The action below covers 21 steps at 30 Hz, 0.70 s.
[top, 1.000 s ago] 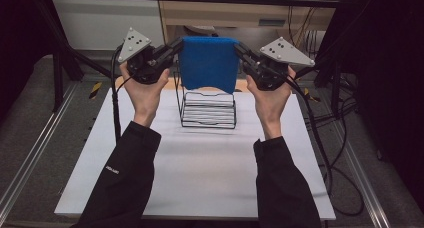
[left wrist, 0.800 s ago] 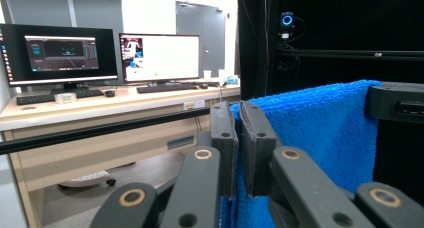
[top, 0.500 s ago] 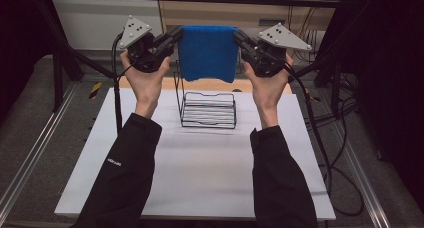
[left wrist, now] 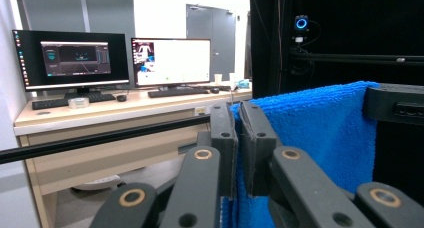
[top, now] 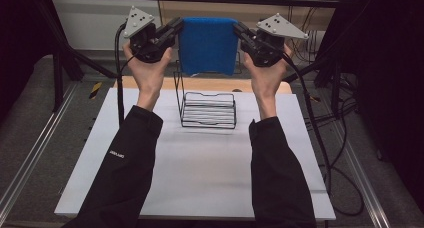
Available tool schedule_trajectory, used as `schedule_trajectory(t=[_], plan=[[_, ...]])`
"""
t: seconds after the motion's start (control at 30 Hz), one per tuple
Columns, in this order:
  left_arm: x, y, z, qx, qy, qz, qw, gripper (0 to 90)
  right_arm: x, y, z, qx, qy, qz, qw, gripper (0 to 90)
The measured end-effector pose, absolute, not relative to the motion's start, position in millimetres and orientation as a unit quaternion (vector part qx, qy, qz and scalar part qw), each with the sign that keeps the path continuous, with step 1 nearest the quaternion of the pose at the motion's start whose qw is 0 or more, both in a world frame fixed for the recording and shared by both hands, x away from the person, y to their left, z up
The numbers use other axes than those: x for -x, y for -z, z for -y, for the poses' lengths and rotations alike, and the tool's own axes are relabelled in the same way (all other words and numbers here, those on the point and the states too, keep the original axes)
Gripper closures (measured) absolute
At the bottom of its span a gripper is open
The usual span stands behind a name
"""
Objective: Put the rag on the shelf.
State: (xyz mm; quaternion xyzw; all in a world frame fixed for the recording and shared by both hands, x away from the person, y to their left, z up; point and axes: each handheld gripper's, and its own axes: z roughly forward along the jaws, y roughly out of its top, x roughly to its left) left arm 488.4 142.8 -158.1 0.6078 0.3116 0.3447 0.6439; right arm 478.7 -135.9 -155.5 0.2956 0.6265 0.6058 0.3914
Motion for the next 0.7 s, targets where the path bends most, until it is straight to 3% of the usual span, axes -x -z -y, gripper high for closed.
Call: schedule_trajectory(t=[0.7], plan=[[-521.6,173.3,-143.4,-0.621,-0.346,-0.316,0.629,85.4,-510.4,162.9,133.6,-0.306,-0.584,-0.643,0.388,86.7]])
